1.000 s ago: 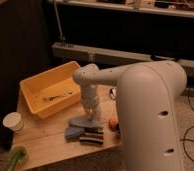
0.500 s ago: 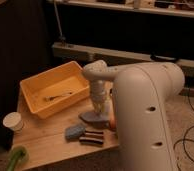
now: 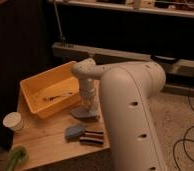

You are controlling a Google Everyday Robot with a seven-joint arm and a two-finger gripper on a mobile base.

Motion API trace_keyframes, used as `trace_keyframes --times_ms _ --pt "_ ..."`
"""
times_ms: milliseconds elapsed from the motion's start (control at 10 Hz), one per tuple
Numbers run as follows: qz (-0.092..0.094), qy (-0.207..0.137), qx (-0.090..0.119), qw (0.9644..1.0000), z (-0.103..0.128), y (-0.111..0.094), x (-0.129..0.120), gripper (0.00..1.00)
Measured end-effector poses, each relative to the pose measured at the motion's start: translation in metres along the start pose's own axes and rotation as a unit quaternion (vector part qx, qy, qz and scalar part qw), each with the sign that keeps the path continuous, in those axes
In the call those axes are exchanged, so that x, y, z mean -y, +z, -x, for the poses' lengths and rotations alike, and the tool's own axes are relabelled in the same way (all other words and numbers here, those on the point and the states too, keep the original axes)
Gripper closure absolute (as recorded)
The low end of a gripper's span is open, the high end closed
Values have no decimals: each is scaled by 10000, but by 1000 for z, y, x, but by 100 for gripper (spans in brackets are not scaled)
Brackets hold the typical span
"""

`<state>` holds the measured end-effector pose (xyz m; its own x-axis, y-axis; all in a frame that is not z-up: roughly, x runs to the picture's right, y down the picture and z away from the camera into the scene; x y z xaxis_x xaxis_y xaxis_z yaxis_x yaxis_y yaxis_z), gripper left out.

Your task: Wipe table surface with towel

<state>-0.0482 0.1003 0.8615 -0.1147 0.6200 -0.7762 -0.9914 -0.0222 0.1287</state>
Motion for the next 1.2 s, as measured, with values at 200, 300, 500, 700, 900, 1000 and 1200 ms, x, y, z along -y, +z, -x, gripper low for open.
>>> trace_keyframes --times_ms 200,300,500,700,900,1000,1200 --pt "118 -361 -59 9993 -9 6 -28 100" --pt "178 -458 -143 9987 -17 9 -31 100" --pt "296 -759 -394 9959 -48 13 -32 100" --pt "226 -876 -492 9947 -71 9 -12 100" --pt "230 -699 -523 9959 -83 6 19 100" --pt "305 -480 -522 9970 -82 4 37 100" --pt "392 2 -534 9978 -68 7 67 100"
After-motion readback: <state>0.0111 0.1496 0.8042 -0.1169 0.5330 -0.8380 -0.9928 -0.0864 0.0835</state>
